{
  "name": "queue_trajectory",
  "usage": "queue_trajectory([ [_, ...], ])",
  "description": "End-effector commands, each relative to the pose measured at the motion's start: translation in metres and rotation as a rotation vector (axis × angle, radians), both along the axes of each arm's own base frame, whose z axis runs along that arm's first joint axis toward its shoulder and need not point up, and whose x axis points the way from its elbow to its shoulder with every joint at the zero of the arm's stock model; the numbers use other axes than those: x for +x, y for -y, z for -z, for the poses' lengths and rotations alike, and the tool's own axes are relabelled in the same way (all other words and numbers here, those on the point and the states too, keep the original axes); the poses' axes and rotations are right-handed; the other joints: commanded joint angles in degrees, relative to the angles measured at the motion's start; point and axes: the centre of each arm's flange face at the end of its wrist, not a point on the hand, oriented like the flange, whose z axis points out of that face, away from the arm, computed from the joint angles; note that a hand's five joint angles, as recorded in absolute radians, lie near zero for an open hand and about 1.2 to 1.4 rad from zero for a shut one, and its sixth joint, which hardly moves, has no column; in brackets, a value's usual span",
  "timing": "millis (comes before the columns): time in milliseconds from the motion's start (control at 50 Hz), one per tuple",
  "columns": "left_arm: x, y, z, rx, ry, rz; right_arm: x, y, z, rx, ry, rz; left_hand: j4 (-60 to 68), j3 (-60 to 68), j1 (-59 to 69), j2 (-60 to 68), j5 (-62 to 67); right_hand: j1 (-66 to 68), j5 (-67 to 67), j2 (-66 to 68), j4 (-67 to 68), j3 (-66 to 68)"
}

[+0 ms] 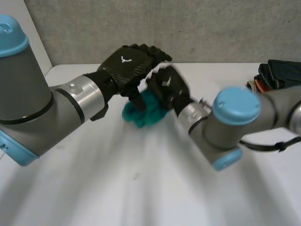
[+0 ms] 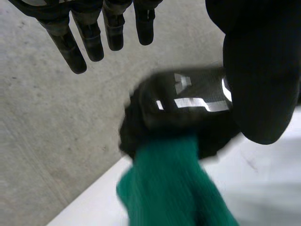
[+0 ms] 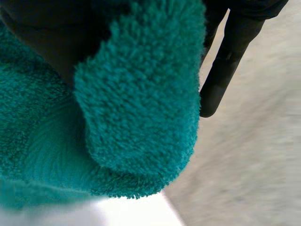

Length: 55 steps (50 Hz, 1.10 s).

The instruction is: Fold the laundry.

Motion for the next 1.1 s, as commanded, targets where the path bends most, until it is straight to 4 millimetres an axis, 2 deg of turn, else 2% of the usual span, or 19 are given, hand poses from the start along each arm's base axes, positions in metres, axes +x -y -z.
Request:
queue_trajectory([
  [20,0.004,0.000,-0.027,-0.060,-0.049,-0.012,-0.058,0.066,-0.077,-0.171,0.119,0.176,-1.15,-1.75,-0.60,-1.46,-2.32,20.16,15.88,13.99,11.63,13.88],
  [40,0.004,0.000,-0.029,-0.064,-0.053,-0.012,-0.076,0.082,-0.092,-0.213,0.136,0.223,-1.15,-1.75,-0.60,-1.46,-2.32,20.16,15.88,13.99,11.63,13.88],
  [100,0.004,-0.001,-0.033,-0.070,-0.067,-0.012,-0.105,0.105,-0.112,-0.275,0.173,0.289,-1.15,-1.75,-0.60,-1.46,-2.32,20.16,15.88,13.99,11.63,13.88],
  [160,0.003,-0.002,-0.034,-0.069,-0.069,-0.006,-0.167,0.146,-0.142,-0.382,0.252,0.388,-1.15,-1.75,-0.59,-1.45,-2.32,20.16,15.88,13.99,11.63,13.88],
  [220,0.003,-0.003,-0.033,-0.067,-0.068,-0.004,-0.211,0.170,-0.151,-0.433,0.273,0.421,-0.98,-1.58,-0.43,-1.29,-2.15,20.16,15.88,13.99,11.63,13.88],
  [240,0.003,-0.003,-0.032,-0.065,-0.067,-0.004,-0.241,0.184,-0.153,-0.450,0.276,0.441,-1.15,-1.75,-0.59,-1.45,-2.32,20.16,15.88,13.99,11.63,13.88],
  [320,0.002,-0.005,-0.029,-0.056,-0.062,0.000,-0.295,0.216,-0.128,-0.422,0.254,0.465,-1.15,-1.75,-0.59,-1.45,-2.32,20.16,15.88,13.99,11.63,13.88],
  [380,0.002,-0.005,-0.026,-0.048,-0.057,0.000,-0.320,0.230,-0.109,-0.391,0.240,0.481,-1.15,-1.75,-0.59,-1.45,-2.32,20.16,15.88,13.99,11.63,13.88],
  [460,0.001,-0.005,-0.024,-0.042,-0.054,0.003,-0.375,0.250,-0.051,-0.291,0.189,0.527,-0.98,-1.58,-0.43,-1.29,-2.15,20.16,15.88,13.99,11.63,13.88],
  [520,0.001,-0.005,-0.022,-0.037,-0.051,0.005,-0.391,0.254,-0.019,-0.227,0.165,0.514,-0.98,-1.58,-0.43,-1.29,-2.15,20.16,15.88,13.99,11.63,13.88],
  [560,-0.001,-0.007,-0.020,-0.033,-0.049,0.008,-0.403,0.254,0.014,-0.154,0.145,0.479,-0.98,-1.58,-0.43,-1.29,-2.15,20.16,15.88,13.99,11.63,13.88],
  [620,-0.003,-0.009,-0.020,-0.031,-0.048,0.015,-0.412,0.252,0.041,-0.087,0.134,0.446,-0.98,-1.58,-0.43,-1.29,-2.15,20.16,15.88,13.99,11.63,13.88],
  [700,-0.004,-0.011,-0.017,-0.026,-0.044,0.021,-0.424,0.250,0.052,-0.047,0.155,0.457,-0.98,-1.58,-0.43,-1.29,-2.15,20.16,15.88,13.99,11.63,13.88],
  [820,-0.004,-0.011,-0.017,-0.025,-0.043,0.021,-0.433,0.248,0.046,-0.021,0.209,0.456,-0.98,-1.58,-0.43,-1.29,-2.15,16.23,11.94,10.05,7.69,9.94],
  [840,-0.004,-0.011,-0.017,-0.025,-0.043,0.021,-0.434,0.247,0.038,-0.036,0.212,0.462,-0.98,-1.58,-0.43,-1.29,-2.15,-27.44,-31.73,-33.62,-35.98,-33.73],
  [860,-0.004,-0.012,-0.017,-0.023,-0.044,0.023,-0.433,0.247,0.034,-0.040,0.213,0.464,-0.98,-1.58,-0.43,-1.29,-2.15,-49.84,-54.12,-56.01,-58.37,-56.12],
  [960,-0.007,-0.017,-0.018,-0.024,-0.046,0.037,-0.429,0.234,-0.002,-0.038,0.256,0.508,-0.98,-1.58,-0.43,-1.29,-2.15,-49.84,-54.12,-56.01,-58.37,-56.12],
  [1020,-0.011,-0.023,-0.019,-0.027,-0.048,0.054,-0.422,0.212,-0.032,0.012,0.275,0.525,-0.98,-1.58,-0.43,-1.29,-2.15,-49.84,-54.12,-56.01,-58.37,-56.12],
  [1100,-0.015,-0.032,-0.021,-0.027,-0.053,0.078,-0.415,0.191,-0.044,0.119,0.297,0.555,-0.98,-1.58,-0.43,-1.29,-2.15,-49.84,-54.12,-56.01,-58.37,-56.12],
])
